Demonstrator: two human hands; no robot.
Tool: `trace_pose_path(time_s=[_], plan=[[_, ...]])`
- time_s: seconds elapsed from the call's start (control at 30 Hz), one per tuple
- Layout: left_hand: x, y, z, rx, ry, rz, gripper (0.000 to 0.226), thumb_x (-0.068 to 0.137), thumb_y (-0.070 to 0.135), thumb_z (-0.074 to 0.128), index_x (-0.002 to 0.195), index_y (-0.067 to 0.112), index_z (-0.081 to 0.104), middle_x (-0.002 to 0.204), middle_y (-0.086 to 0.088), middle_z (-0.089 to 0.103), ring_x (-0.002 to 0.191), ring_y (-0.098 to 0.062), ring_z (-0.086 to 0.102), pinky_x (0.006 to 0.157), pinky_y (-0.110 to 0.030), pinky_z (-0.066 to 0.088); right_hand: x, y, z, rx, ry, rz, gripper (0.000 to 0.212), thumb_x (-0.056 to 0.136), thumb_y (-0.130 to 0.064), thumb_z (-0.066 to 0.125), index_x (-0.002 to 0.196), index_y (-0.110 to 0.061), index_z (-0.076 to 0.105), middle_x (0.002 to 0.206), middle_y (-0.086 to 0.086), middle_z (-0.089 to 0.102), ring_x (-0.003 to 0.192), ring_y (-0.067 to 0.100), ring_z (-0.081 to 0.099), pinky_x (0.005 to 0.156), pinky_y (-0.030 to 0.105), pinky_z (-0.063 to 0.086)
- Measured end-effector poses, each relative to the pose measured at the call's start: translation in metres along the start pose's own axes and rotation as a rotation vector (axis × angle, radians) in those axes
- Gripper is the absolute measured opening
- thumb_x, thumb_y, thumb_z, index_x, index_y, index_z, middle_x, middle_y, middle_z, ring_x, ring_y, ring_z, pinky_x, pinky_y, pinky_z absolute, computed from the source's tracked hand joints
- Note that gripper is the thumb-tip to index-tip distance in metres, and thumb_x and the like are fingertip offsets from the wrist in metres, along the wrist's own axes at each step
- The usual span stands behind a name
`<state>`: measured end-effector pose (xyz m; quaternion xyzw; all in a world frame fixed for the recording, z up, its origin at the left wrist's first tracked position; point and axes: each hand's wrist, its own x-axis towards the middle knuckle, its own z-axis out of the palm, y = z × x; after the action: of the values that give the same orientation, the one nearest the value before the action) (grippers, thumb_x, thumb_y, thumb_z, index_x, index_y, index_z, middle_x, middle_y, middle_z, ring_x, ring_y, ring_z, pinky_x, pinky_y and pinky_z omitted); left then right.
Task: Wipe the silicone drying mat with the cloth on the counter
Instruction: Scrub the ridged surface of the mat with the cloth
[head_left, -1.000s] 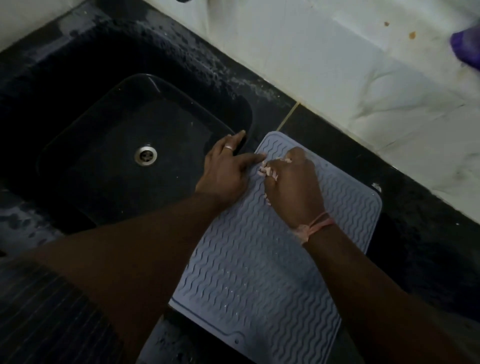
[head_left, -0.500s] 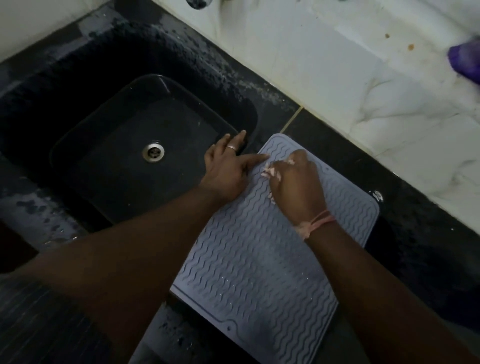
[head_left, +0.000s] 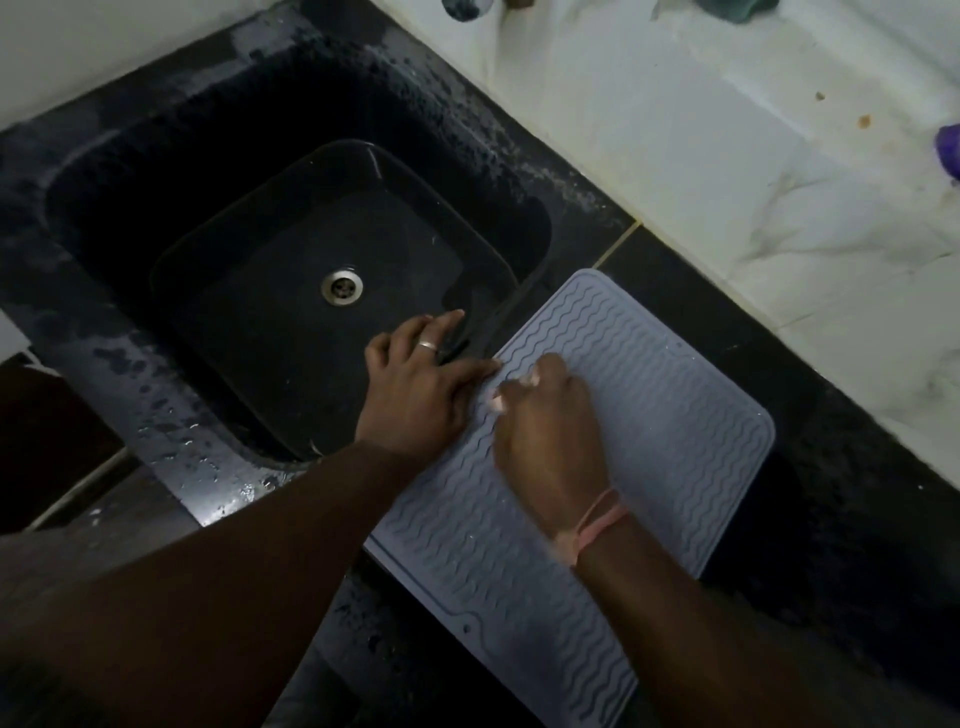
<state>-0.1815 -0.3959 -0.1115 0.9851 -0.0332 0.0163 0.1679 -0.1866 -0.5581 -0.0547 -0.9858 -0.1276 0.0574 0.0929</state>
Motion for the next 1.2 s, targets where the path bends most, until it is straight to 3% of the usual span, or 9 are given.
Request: trace_pose_path(time_s=[0.2, 0.37, 0.43, 0.6, 0.77, 0.9, 0.97, 1.07, 1.2], plan=[[0.002, -0.003, -0.001, -0.106, -0.026, -0.008, 0.033, 0.098, 0.047, 0.047, 0.127, 0.054, 0.063, 0.161, 0.001, 0.034, 0.146, -0.031, 0.024, 0.111, -0.054, 0.024, -0.023, -0.006, 0.003, 0.041, -0.016, -0.101, 0.017, 0.092, -0.023, 0.067, 0.108, -0.022, 0.071, 0.119, 0.007, 0.052, 0.096, 0.023, 0.054, 0.079, 0.034, 0.055], [0.002, -0.002, -0.003, -0.130, -0.037, -0.013, 0.030, 0.101, 0.046, 0.048, 0.125, 0.054, 0.063, 0.160, 0.002, 0.035, 0.145, -0.030, 0.025, 0.111, -0.055, 0.025, 0.039, 0.038, -0.009, -0.048, 0.034, 0.042, 0.020, 0.100, -0.025, 0.059, 0.112, -0.016, 0.072, 0.129, 0.011, 0.048, 0.106, 0.027, 0.054, 0.088, 0.035, 0.054], [0.002, -0.001, -0.003, -0.136, -0.020, -0.019, 0.029, 0.101, 0.043, 0.050, 0.125, 0.054, 0.064, 0.159, 0.002, 0.037, 0.144, -0.029, 0.027, 0.110, -0.053, 0.025, 0.042, 0.037, -0.008, -0.068, 0.042, 0.055, 0.021, 0.100, -0.023, 0.058, 0.112, -0.014, 0.072, 0.130, 0.012, 0.047, 0.107, 0.029, 0.053, 0.087, 0.037, 0.054], [0.004, -0.002, -0.004, -0.129, -0.048, -0.028, 0.032, 0.101, 0.045, 0.046, 0.127, 0.055, 0.063, 0.160, 0.005, 0.035, 0.145, -0.027, 0.025, 0.110, -0.050, 0.023, -0.007, 0.005, 0.004, 0.004, 0.032, 0.006, 0.017, 0.095, -0.024, 0.065, 0.110, -0.019, 0.071, 0.123, 0.007, 0.049, 0.099, 0.021, 0.053, 0.077, 0.024, 0.045], [0.004, -0.001, -0.004, -0.136, -0.040, -0.025, 0.030, 0.102, 0.046, 0.049, 0.126, 0.056, 0.063, 0.159, 0.006, 0.037, 0.144, -0.028, 0.027, 0.110, -0.051, 0.025, -0.040, -0.013, 0.009, 0.091, -0.017, -0.127, 0.016, 0.091, -0.017, 0.067, 0.105, -0.019, 0.073, 0.114, 0.006, 0.051, 0.091, 0.023, 0.054, 0.069, 0.032, 0.052], [0.002, -0.002, -0.007, -0.169, -0.080, -0.041, 0.035, 0.102, 0.043, 0.047, 0.130, 0.060, 0.059, 0.160, 0.007, 0.036, 0.144, -0.027, 0.024, 0.111, -0.050, 0.022, -0.008, 0.015, -0.006, 0.164, 0.004, -0.036, 0.017, 0.099, -0.026, 0.059, 0.103, -0.021, 0.075, 0.114, 0.003, 0.052, 0.087, 0.013, 0.055, 0.078, 0.024, 0.052], [-0.004, -0.005, -0.013, -0.220, -0.099, -0.041, 0.038, 0.101, 0.041, 0.048, 0.131, 0.062, 0.056, 0.159, 0.009, 0.036, 0.144, -0.026, 0.023, 0.109, -0.047, 0.020, 0.012, 0.029, -0.015, 0.179, 0.051, 0.057, 0.020, 0.100, -0.027, 0.059, 0.107, -0.018, 0.075, 0.117, 0.005, 0.051, 0.093, 0.017, 0.057, 0.083, 0.026, 0.052], [-0.028, -0.016, -0.023, -0.214, -0.101, -0.040, 0.037, 0.095, 0.050, 0.046, 0.127, 0.065, 0.056, 0.156, 0.013, 0.038, 0.142, -0.026, 0.025, 0.105, -0.047, 0.023, 0.024, 0.027, -0.017, 0.134, 0.039, 0.039, 0.020, 0.100, -0.026, 0.060, 0.106, -0.017, 0.075, 0.117, 0.007, 0.052, 0.095, 0.022, 0.058, 0.087, 0.034, 0.054], [-0.051, -0.024, -0.026, -0.127, -0.138, -0.107, 0.028, 0.095, 0.058, 0.053, 0.120, 0.070, 0.058, 0.165, 0.008, 0.029, 0.142, -0.031, 0.024, 0.104, -0.050, 0.026, 0.008, 0.002, -0.006, 0.082, 0.030, -0.001, 0.020, 0.100, -0.027, 0.057, 0.105, -0.016, 0.074, 0.118, 0.008, 0.051, 0.095, 0.022, 0.056, 0.083, 0.032, 0.053]])
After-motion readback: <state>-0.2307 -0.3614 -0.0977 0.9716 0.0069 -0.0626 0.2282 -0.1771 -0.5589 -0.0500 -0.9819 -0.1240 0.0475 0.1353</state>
